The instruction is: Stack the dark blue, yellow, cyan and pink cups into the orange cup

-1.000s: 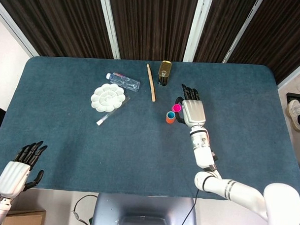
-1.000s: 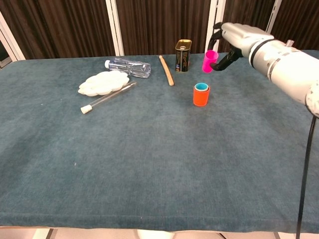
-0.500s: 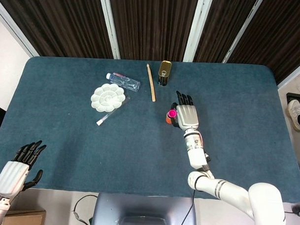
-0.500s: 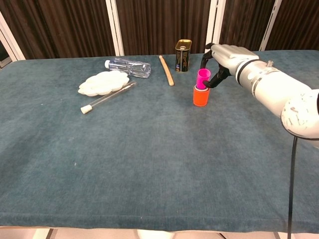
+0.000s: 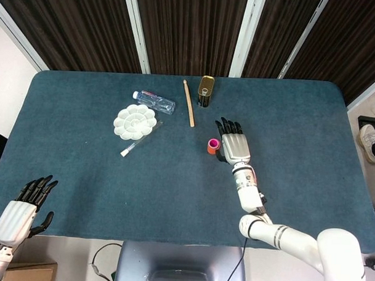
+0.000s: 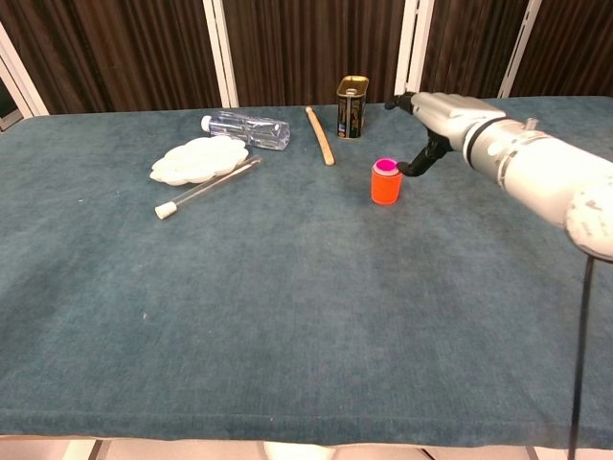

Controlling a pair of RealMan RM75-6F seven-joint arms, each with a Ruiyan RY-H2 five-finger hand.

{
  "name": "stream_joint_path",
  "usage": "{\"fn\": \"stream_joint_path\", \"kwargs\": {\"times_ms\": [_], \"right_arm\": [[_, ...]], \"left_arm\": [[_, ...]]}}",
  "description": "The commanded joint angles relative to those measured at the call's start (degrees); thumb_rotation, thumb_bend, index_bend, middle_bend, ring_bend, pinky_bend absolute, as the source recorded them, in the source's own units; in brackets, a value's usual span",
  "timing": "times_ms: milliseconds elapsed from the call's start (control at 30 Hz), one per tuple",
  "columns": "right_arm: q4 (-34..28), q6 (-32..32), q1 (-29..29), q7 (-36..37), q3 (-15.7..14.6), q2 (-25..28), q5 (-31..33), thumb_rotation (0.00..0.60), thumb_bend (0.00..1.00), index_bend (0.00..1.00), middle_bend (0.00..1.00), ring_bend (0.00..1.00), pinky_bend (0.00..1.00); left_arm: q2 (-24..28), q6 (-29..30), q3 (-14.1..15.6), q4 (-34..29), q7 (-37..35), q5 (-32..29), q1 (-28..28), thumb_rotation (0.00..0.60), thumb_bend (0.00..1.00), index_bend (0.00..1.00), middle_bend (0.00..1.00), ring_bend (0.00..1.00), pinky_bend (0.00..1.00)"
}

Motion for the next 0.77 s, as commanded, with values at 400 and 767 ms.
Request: {"fn": "stream_joint_path", "kwargs": {"times_ms": [400, 767], "right_arm": [[-30.27, 32.80, -33.90, 9.18, -28.75, 31.72, -33.98, 0.600, 0.39, 0.00, 0.00, 0.00, 0.00], [-26.88, 34.25, -38.74, 15.59, -27.27, 32.42, -34.94, 0.600, 0.38, 0.00, 0.00, 0.00, 0.00]], "left_arm": [[-0.15, 0.95, -0.46, -0.12, 0.53, -0.46, 0.47, 0.600, 0.46, 0.00, 0.00, 0.00, 0.11], [-1.04, 0.90, -0.76, -0.52, 3.24, -0.77, 0.58, 0.600, 0.46, 0.00, 0.00, 0.00, 0.11]]}}
